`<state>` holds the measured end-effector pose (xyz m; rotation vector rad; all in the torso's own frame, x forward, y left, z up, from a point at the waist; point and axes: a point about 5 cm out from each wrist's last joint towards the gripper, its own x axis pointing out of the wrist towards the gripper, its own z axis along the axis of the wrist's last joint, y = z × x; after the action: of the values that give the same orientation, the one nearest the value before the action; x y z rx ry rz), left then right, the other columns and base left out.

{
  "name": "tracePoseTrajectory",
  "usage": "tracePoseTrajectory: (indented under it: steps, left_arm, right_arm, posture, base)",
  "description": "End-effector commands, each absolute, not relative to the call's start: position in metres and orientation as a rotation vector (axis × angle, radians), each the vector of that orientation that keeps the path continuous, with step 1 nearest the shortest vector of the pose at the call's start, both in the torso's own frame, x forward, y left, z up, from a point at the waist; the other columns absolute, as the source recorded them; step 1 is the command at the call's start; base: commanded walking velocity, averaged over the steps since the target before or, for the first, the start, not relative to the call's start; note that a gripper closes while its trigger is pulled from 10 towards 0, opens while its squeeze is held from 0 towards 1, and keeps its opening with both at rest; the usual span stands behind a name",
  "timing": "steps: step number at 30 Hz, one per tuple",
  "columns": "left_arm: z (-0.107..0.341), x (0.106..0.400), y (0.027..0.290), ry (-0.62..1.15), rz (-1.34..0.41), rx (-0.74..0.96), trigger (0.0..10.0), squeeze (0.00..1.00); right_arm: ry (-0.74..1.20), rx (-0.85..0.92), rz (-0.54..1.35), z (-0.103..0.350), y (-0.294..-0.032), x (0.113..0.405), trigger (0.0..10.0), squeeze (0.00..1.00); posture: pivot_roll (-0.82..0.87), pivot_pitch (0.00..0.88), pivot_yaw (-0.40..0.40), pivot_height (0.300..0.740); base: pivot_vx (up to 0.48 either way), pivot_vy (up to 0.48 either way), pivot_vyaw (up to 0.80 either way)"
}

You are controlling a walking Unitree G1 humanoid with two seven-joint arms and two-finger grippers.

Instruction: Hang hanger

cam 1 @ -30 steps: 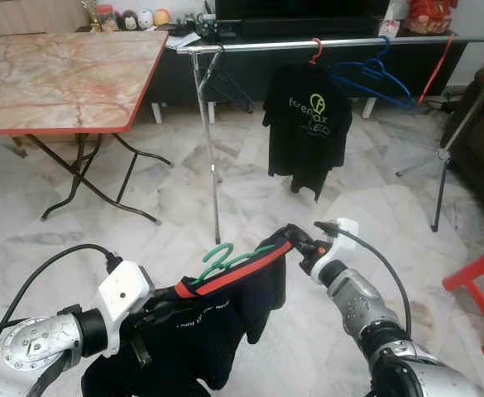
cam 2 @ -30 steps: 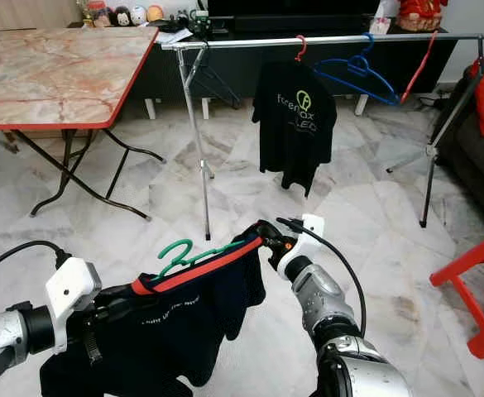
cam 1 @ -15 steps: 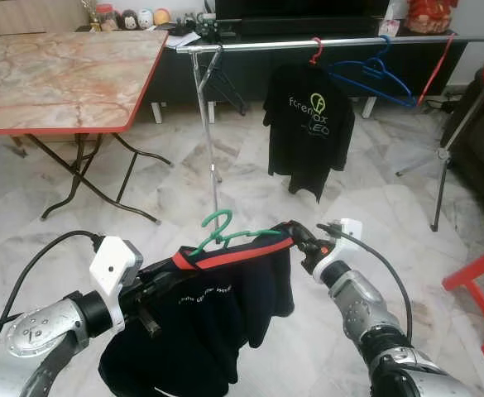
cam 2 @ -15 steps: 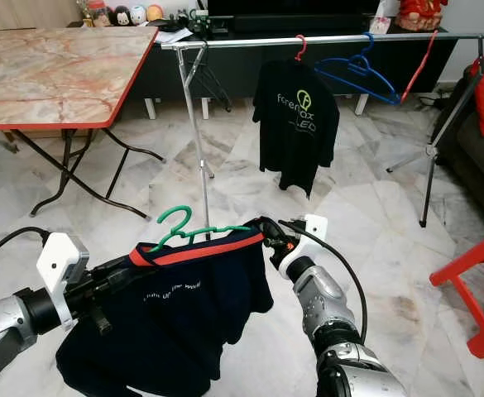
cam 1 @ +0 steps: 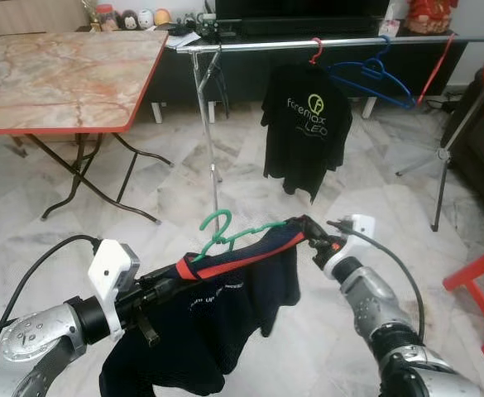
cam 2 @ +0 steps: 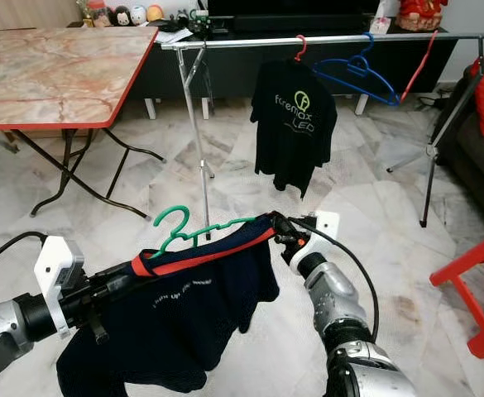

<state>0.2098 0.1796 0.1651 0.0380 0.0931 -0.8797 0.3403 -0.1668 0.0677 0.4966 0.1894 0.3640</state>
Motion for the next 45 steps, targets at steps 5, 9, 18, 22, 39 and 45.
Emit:
tracePoseTrajectory:
  steps: [5,9,18,22,39,45]
  left_arm:
    - [0.188,0.213,0.184,-0.033,-0.867,0.009,10.0,0.0]
    - [0.196,0.213,0.186,-0.09,-0.852,-0.057,10.0,0.0]
    - [0.174,0.219,0.175,0.027,-0.847,0.098,10.0,0.0]
    - [0.165,0.234,0.183,0.068,-0.712,0.198,10.0,0.0]
    - [0.163,0.223,0.196,0.063,-0.744,0.199,10.0,0.0]
    - [0.174,0.217,0.203,0.026,-0.777,0.126,10.0,0.0]
  right_arm:
    - [0.202,0.5,0.314,0.064,-0.178,0.338,0.0,0.0]
    - [0.213,0.495,0.31,0.059,-0.179,0.334,0.0,0.0]
    - [0.165,0.512,0.389,0.071,-0.164,0.341,0.0,0.0]
    - [0.136,0.509,0.39,0.078,-0.166,0.344,0.0,0.0]
    - [0.095,0.465,0.363,0.095,-0.183,0.353,0.0,0.0]
    - [0.122,0.443,0.354,0.089,-0.189,0.349,0.0,0.0]
  posture:
    - [0.04,0.06,0.008,0.74]
    - [0.04,0.059,0.011,0.74]
    - [0.04,0.057,0.013,0.74]
    - [0.04,0.053,0.012,0.74]
    - [0.03,0.053,0.009,0.74]
    - [0.04,0.057,0.007,0.74]
  base:
    - [0.0,0.0,0.0]
    - [0.0,0.0,0.0]
    - [0.0,0.0,0.0]
    - [0.0,0.0,0.0]
    - [0.0,0.0,0.0]
    - [0.0,0.0,0.0]
